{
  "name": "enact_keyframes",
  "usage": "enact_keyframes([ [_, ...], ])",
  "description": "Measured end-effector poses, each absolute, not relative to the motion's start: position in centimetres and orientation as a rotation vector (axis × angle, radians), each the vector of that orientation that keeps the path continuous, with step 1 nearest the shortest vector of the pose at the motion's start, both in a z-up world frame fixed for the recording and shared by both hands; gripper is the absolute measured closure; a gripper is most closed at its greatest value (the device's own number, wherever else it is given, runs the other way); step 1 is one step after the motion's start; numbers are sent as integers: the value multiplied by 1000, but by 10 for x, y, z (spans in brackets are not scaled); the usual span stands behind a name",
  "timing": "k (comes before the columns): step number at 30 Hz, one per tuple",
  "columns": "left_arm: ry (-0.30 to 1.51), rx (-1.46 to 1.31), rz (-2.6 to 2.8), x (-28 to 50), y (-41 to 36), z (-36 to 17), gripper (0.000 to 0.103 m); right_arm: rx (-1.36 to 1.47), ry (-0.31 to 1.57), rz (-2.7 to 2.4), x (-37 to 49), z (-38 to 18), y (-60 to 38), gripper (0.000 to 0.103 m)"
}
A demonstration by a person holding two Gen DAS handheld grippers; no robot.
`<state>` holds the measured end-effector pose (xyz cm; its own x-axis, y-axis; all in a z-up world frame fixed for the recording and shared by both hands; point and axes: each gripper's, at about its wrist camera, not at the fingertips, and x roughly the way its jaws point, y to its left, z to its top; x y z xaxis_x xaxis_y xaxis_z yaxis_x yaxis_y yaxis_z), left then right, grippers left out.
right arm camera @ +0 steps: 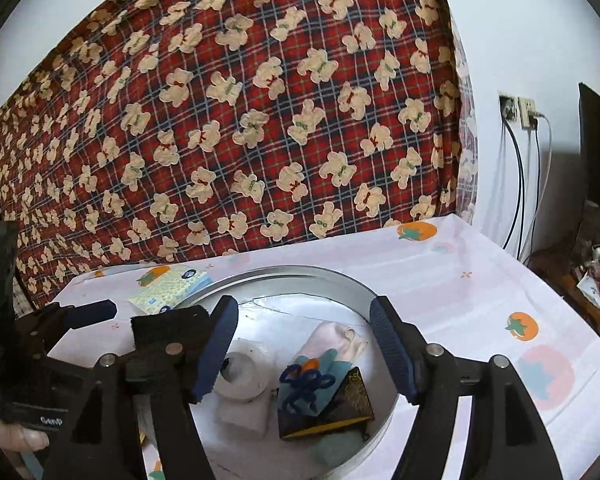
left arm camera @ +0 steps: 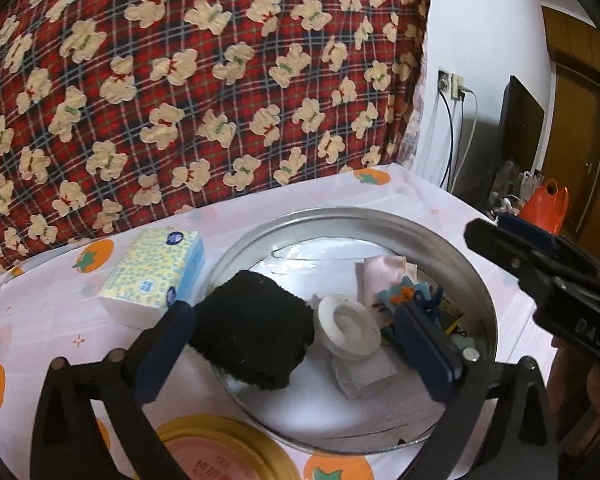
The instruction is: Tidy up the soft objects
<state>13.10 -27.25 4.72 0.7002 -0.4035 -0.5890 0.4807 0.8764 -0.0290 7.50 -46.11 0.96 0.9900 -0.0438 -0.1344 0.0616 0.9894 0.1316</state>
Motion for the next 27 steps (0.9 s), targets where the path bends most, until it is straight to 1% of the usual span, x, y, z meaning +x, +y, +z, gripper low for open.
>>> enact_keyframes([
  [27,561,111,-474,110,-259,58,1,135,98,-74,50,7,-457,30],
])
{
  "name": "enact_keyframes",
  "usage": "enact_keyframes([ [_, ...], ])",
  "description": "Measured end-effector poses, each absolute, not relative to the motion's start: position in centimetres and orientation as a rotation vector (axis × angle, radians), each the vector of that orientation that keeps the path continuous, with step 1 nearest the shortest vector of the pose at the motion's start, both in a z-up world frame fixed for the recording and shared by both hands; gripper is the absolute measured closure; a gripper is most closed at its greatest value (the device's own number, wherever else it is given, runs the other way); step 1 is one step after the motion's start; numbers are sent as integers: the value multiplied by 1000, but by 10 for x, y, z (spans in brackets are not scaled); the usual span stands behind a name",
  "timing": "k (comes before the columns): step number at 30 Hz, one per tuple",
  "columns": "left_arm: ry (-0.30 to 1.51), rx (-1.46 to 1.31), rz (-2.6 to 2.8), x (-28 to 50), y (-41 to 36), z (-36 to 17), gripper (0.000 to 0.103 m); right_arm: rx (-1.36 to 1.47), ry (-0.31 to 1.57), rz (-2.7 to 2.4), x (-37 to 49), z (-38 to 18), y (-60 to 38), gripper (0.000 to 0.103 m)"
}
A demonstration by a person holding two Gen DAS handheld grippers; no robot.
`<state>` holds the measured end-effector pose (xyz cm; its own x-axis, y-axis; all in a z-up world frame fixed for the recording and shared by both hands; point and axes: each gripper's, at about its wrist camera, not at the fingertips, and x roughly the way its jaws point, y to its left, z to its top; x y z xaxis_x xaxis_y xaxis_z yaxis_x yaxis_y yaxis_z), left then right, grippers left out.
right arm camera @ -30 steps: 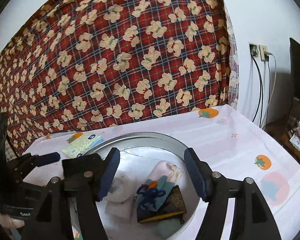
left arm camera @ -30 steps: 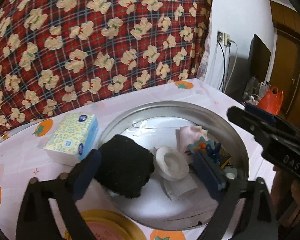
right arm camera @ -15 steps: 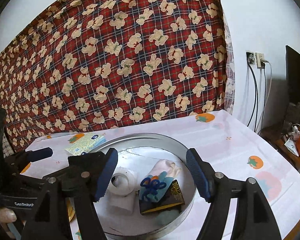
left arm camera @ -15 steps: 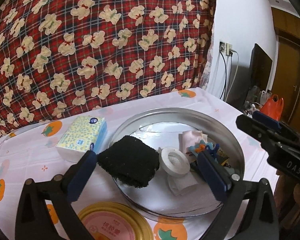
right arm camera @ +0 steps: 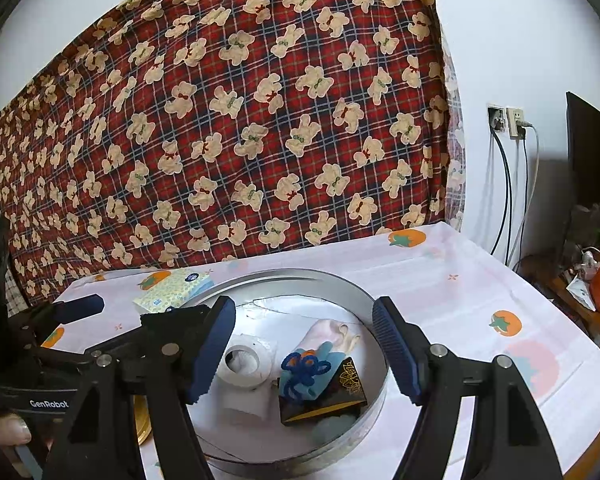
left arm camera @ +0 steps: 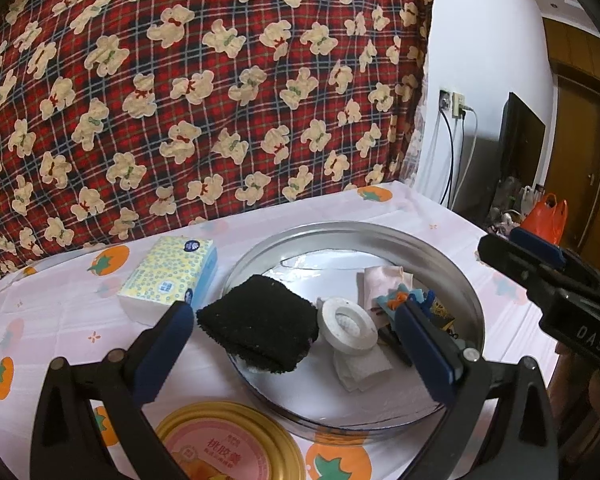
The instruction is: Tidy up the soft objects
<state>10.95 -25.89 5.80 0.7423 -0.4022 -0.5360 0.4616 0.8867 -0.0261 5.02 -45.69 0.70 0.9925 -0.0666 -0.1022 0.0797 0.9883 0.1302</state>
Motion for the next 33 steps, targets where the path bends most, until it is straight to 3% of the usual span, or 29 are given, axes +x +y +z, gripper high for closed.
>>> enact_keyframes([
  [33,590,114,-478,113,-261,53,1,133,113,-73,56,-1,-454,30],
])
